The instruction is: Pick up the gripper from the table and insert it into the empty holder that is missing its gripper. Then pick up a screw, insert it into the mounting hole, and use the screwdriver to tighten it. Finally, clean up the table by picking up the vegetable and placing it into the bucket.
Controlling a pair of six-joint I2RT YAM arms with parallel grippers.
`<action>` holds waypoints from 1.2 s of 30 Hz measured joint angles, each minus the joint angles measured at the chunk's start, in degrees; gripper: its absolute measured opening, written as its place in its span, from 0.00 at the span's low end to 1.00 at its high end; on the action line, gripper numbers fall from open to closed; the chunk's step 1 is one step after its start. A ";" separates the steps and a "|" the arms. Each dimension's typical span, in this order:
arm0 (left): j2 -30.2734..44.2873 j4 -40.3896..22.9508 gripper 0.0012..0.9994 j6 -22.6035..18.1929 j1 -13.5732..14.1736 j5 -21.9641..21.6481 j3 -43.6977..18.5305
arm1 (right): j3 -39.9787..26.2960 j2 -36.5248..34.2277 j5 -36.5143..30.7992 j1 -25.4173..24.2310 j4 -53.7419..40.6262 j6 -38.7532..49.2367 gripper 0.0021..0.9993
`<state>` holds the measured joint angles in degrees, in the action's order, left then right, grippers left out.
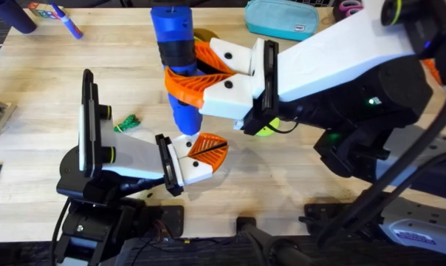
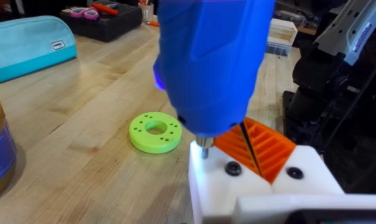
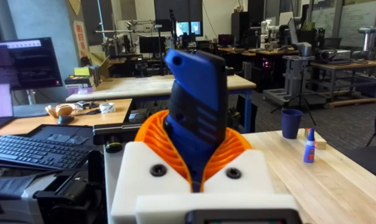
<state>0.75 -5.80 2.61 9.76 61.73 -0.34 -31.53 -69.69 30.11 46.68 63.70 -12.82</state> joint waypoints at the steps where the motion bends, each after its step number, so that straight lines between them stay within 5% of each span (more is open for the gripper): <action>1: -0.02 0.02 0.01 0.06 0.00 0.02 0.00 | 0.02 0.00 -0.04 0.00 -0.38 -0.02 0.04; 15: -0.02 0.02 0.01 0.44 0.00 0.13 0.00 | 0.30 -0.07 -0.42 0.00 1.30 -0.02 0.04; 22: 0.00 0.02 0.01 0.44 0.00 0.15 0.00 | 0.48 -0.33 -0.14 0.00 9.30 -3.01 0.04; 36: -0.02 0.02 0.01 0.44 0.00 0.15 0.00 | 0.52 -0.33 5.65 -0.03 7.19 -5.22 0.04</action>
<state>0.73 -5.78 3.05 9.76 61.89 -0.34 -31.00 -70.02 35.76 46.65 70.88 -18.04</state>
